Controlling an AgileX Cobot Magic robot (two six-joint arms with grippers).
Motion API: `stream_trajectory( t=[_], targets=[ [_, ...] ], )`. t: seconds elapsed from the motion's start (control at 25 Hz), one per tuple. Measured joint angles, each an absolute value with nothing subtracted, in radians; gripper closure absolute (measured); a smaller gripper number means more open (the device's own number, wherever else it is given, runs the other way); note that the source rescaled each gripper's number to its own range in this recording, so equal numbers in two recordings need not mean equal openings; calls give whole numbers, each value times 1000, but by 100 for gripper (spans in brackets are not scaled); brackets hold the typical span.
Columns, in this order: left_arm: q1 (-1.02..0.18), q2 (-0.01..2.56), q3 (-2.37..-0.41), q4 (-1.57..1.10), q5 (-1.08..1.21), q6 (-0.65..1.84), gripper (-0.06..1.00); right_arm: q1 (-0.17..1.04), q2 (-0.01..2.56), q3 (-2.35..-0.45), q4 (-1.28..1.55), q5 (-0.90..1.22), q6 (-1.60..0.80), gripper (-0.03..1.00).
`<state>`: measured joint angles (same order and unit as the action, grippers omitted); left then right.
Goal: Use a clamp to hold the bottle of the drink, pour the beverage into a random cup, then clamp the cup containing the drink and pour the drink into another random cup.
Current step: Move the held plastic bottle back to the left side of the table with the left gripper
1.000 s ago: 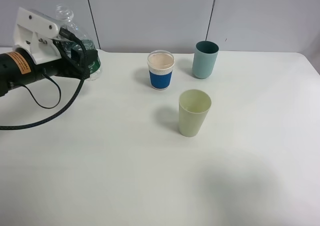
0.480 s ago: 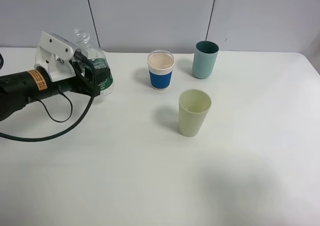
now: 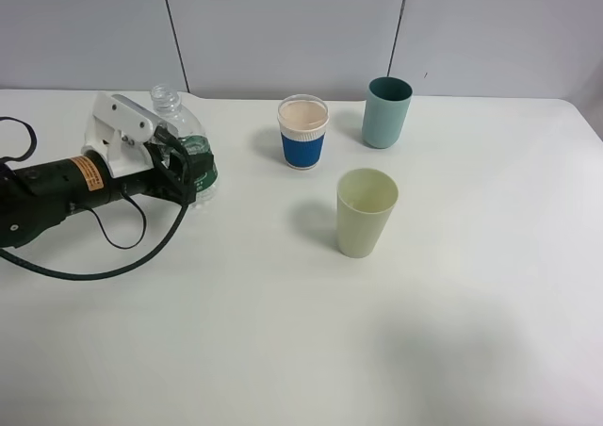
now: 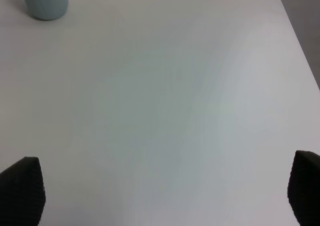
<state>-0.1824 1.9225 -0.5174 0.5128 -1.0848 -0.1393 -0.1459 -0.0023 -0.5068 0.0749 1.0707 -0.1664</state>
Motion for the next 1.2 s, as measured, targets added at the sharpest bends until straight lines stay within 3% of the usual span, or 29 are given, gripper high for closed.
stream_trajectory(
  t=[1.08,1.12,1.2],
  targets=[
    [-182,1998,-518,493,-1117,-67,88,-146,-2,-507,75,1071,-166,-3],
    [-182,1998,-518,493,-1117,-67,83,-146,-2,-507,75,1071,-166,-3],
    [-182,1998,-518,490,-1112,-68,55,-146,-2,-507,75,1071,-166,-3]
  ],
)
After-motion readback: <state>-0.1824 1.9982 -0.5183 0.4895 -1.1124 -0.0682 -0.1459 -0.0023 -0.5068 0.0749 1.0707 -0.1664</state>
